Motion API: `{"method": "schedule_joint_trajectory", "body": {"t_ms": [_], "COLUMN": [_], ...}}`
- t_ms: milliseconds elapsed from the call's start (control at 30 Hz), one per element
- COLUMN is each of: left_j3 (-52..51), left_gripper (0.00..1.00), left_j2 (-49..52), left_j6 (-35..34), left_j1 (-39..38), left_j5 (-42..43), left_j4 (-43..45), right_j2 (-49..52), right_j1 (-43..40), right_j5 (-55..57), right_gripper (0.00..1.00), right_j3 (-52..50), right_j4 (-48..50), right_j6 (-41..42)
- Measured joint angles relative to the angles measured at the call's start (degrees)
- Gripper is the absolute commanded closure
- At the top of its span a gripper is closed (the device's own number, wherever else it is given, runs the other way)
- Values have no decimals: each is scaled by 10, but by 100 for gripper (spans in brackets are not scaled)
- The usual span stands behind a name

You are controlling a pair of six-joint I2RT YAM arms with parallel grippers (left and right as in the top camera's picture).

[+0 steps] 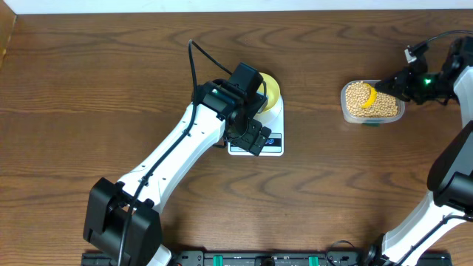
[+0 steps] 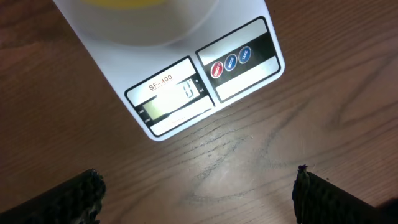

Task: Scoop item into bowl and weigh 50g on scale
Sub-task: 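Drag the scoop through the soybeans and lift it out full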

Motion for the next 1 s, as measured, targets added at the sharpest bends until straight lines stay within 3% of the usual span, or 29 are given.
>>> {"method": "schedule_joint_trajectory", "body": {"t_ms": [1000], "left_j3": [0], "left_gripper": [2], "left_j2": [0], "left_j6": [0], "left_j1": [0], "left_j5": [0], "left_j4": [0], "right_j2": [0], "right_j1": [-97], "right_j5": [-89], "right_gripper": [98], "right_j3": [0], "right_j4": [-36], "right_j6": [-5]}}
